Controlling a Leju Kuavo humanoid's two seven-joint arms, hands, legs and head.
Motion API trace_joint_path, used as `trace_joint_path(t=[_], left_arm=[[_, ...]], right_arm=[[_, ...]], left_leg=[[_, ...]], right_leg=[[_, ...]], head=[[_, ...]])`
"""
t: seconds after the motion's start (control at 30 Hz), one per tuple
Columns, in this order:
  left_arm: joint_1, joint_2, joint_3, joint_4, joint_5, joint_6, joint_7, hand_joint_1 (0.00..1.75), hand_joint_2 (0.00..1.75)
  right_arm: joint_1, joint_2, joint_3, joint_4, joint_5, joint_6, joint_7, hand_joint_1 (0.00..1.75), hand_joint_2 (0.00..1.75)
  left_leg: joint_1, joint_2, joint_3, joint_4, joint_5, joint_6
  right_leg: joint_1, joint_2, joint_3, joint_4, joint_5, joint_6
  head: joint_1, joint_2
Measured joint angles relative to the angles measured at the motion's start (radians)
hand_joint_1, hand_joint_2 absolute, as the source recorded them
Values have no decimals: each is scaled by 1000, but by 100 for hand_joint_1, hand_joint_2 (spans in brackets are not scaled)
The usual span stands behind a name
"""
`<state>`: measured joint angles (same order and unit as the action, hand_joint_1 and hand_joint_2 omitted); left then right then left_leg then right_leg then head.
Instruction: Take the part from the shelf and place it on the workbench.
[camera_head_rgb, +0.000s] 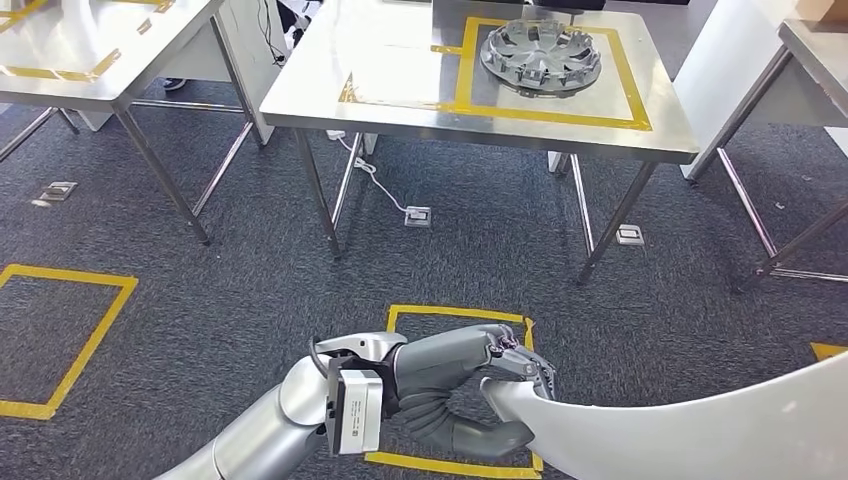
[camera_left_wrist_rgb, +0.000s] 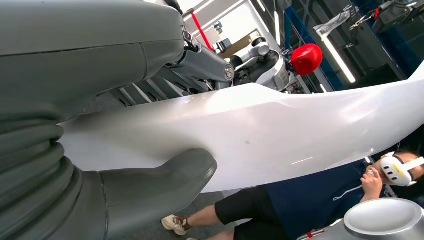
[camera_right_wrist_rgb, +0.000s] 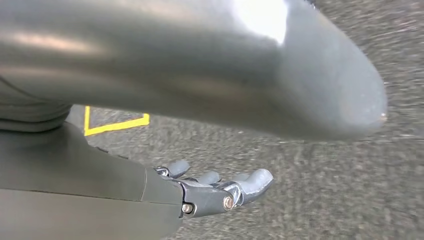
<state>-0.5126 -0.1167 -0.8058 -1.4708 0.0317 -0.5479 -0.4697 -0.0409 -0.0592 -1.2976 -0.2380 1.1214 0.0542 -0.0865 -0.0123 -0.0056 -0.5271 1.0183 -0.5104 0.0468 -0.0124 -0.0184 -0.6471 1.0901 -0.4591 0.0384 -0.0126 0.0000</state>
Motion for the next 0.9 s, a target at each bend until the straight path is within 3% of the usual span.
trace_joint_path(t=[0.07, 0.2, 0.27, 0.33, 0.37, 0.4, 0.43, 0.5, 0.53, 0.57, 0.7, 0.77, 0.83, 0.87, 0.9], left_arm=[[-1, -1, -1, 1, 0, 0, 0, 175, 175], [-7, -2, -3, -1, 0, 0, -1, 175, 175], [-11, -1, -5, -1, 0, 0, -2, 175, 175], [-11, 0, -6, 1, 0, -1, -3, 175, 175], [-11, 1, -7, 2, 0, -1, -3, 175, 175], [-11, 2, -8, 3, 0, -2, -3, 175, 175], [-11, 2, -10, 4, 0, -3, -3, 175, 175], [-12, 2, -12, 4, 0, -3, -4, 175, 175], [-13, 2, -13, 5, 0, -3, -4, 175, 175], [-12, 2, -14, 5, 0, -3, -4, 175, 175], [-14, 1, -16, 4, 2, -3, -4, 175, 175], [-14, 0, -17, 2, 3, -1, -5, 175, 175], [-11, 2, -17, 4, 4, 0, -6, 175, 175], [-8, 3, -18, 5, 4, 0, -5, 175, 175], [-6, 4, -18, 6, 4, 1, -5, 175, 175]], right_arm=[[-2, -1, -6, 0, 0, 0, -1, 0, 0], [0, 0, -12, 0, 0, 0, -1, 0, 0], [-2, 1, -14, 0, -1, 1, -2, 0, 0], [-2, 1, -16, 0, -2, 1, -1, 0, 0], [-1, 2, -19, 0, -3, 1, -1, 0, 0], [-1, 3, -21, 0, -4, 1, -1, 0, 0], [-1, 3, -23, 0, -5, 1, -2, 0, 0], [-1, 5, -24, 0, -7, 1, -2, 0, 0], [-2, 6, -25, 0, -8, 2, -2, 0, 0], [-3, 6, -25, 0, -8, 2, -2, 0, 0], [-4, 7, -26, 0, -6, 2, -4, 0, 0], [-7, 8, -27, 0, -2, 3, -5, 0, 0], [-8, 8, -27, 0, 1, 3, -5, 0, 0], [-7, 8, -27, 0, 2, 4, -5, 0, 0], [-5, 8, -27, 0, 3, 5, -5, 0, 0]], left_leg=[[-3, 5, 9, -1, -11, -10], [-4, 8, 9, 42, -17, -34], [1, 6, -47, 142, -46, -46], [7, 6, -130, 258, -96, -55], [9, 6, -159, 284, -107, -57], [11, 6, -171, 278, -96, -58], [12, 6, -164, 236, -60, -57], [12, 0, -124, 102, 35, -52], [11, -3, -109, 50, 57, -47], [10, -6, -100, 20, 69, -42], [9, -5, -84, 7, 67, -17], [11, 0, -70, 1, 61, -5], [9, 4, -61, 0, 51, 2], [7, 5, -56, 1, 44, 2], [7, 5, -49, 1, 37, 2]], right_leg=[[10, -10, 22, -70, 19, -14], [4, 3, 50, -85, 17, -36], [0, 10, 66, -88, 10, -45], [0, 17, 75, -88, -1, -47], [-1, 21, 81, -88, -7, -46], [-1, 25, 88, -87, -13, -44], [-2, 29, 97, -87, -19, -42], [-2, 37, 112, -85, -33, -35], [-2, 40, 115, -84, -38, -30], [-1, 43, 115, -82, -44, -24], [-5, 41, 118, -71, -65, 2], [-6, 31, 78, 10, -100, 10], [-5, 26, -9, 145, -144, 15], [-5, 26, -46, 190, -147, 16], [-5, 25, -65, 199, -129, 15]], head=[[2, 0], [0, 0], [-6, 0], [-10, 0], [-11, 0], [-12, 0], [-12, 0], [-14, 0], [-15, 0], [-16, 0], [-15, 0], [-9, 0], [-4, 0], [-4, 0], [-3, 0]])
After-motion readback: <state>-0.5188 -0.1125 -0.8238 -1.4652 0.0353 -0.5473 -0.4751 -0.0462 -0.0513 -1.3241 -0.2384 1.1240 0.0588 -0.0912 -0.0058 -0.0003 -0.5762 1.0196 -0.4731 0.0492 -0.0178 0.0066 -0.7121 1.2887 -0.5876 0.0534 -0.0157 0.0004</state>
